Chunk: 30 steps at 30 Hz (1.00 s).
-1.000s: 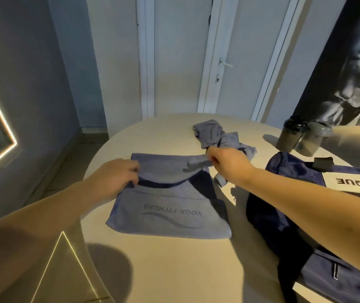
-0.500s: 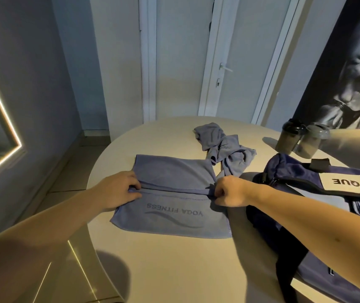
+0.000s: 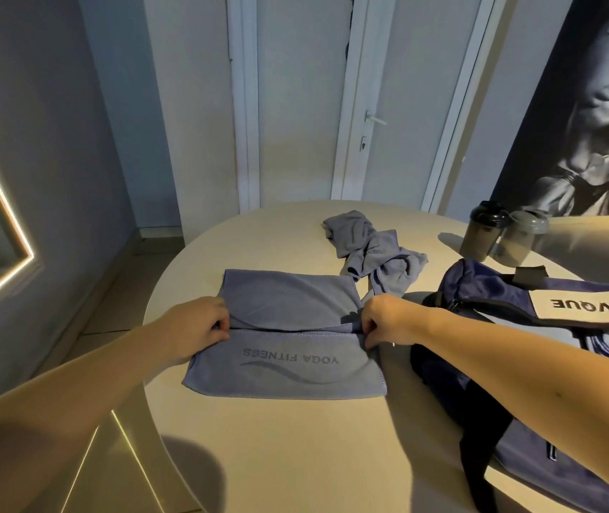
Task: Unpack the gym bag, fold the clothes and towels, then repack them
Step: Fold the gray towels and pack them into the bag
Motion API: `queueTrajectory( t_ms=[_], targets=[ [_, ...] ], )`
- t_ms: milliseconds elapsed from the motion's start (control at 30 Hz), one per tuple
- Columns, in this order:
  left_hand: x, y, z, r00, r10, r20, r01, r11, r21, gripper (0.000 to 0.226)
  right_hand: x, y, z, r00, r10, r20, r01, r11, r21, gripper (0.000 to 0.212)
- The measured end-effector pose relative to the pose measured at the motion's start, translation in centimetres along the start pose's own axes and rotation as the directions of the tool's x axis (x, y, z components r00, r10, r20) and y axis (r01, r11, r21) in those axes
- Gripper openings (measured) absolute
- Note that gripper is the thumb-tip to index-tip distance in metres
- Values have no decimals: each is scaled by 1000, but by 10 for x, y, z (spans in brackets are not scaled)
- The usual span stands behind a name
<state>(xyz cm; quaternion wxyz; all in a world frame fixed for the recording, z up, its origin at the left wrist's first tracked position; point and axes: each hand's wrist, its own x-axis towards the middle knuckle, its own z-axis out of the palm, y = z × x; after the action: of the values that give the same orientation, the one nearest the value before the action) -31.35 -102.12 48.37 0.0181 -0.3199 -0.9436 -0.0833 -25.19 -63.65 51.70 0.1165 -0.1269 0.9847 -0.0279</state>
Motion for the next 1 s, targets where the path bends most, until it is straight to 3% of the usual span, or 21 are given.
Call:
queueTrajectory(
  t_ms=[233, 367, 700, 900, 1000],
  targets=[
    [-13, 4, -27, 996, -69, -47, 61, 985, -162, 17, -12, -5, -25, 994, 8, -107, -5, 1000, 23, 16],
    [-25, 17, -68, 973, -111, -205, 72, 980, -188, 13, -29, -14, -53, 970, 47, -239, -39, 999, 37, 22],
    [-68, 87, -219, 799, -187, -571, 41, 965, -259, 17, -123, -46, -183, 764, 23, -645, 64, 992, 111, 5],
    [-94, 111, -291, 727, -164, -667, -38, 960, -278, 16, -173, -63, -245, 656, 19, -754, 97, 989, 109, 7],
    [-99, 114, -312, 733, -168, -659, -87, 938, -336, 17, -186, -65, -263, 626, 43, -779, 111, 983, 144, 4]
  ],
)
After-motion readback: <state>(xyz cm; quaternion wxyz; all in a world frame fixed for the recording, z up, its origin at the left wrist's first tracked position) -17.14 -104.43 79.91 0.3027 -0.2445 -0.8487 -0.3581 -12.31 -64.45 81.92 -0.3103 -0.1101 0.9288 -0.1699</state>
